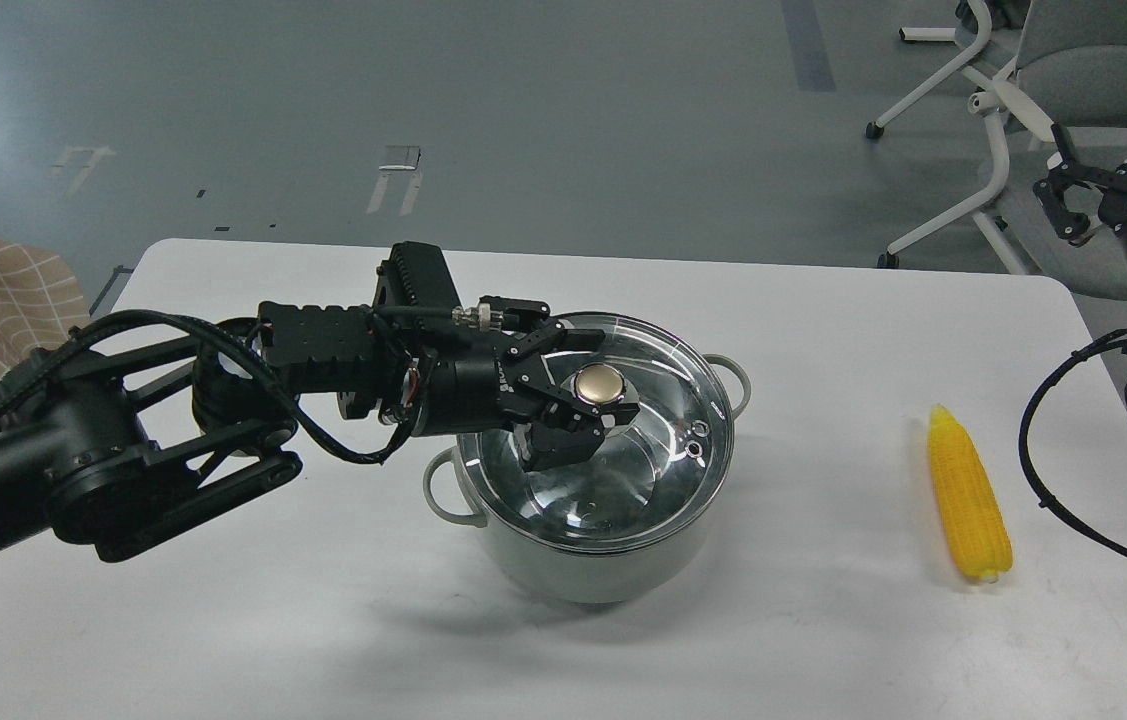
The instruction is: Open pot and put corn in
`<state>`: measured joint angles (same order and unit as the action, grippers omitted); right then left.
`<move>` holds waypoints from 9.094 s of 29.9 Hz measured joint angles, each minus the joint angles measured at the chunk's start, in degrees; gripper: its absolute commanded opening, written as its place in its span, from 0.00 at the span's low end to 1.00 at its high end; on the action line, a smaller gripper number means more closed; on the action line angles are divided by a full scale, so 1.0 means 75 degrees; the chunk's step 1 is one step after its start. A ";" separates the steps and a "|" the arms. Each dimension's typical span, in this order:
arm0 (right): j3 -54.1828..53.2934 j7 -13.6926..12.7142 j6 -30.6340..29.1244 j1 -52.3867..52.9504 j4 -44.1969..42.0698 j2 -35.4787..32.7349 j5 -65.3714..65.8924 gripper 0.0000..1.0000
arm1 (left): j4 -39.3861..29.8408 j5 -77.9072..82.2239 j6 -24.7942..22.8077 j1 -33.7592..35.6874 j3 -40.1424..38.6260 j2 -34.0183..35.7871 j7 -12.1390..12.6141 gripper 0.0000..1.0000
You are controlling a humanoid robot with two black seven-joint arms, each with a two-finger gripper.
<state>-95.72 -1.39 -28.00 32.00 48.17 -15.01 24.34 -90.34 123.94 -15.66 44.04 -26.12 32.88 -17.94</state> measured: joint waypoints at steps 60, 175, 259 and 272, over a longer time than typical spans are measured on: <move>0.0031 0.0007 0.0000 -0.0283 0.0011 0.0102 0.0000 1.00 | 0.1632 -0.2911 0.2220 -0.1402 -0.0206 0.4542 -0.0995 0.29; 0.4042 -0.0878 0.0000 -0.3565 0.4179 -0.1997 1.3033 0.00 | 0.5835 -1.4709 0.0663 0.1561 -0.3186 -0.0702 -0.0889 0.97; 0.0675 -0.0771 0.0339 0.0847 0.3896 0.1991 0.6180 1.00 | 0.5784 -1.4722 0.0413 0.1074 -0.4289 -0.0975 -0.0596 0.97; -0.0464 0.0805 0.0837 0.2992 -0.0763 0.0808 0.2924 1.00 | 0.5882 -1.4885 0.0300 0.0967 -0.4379 -0.0998 -0.0362 0.97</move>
<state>-99.20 4.65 -21.72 54.44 42.46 -8.95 46.27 -46.23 12.30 -13.41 51.28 -58.96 25.40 -20.66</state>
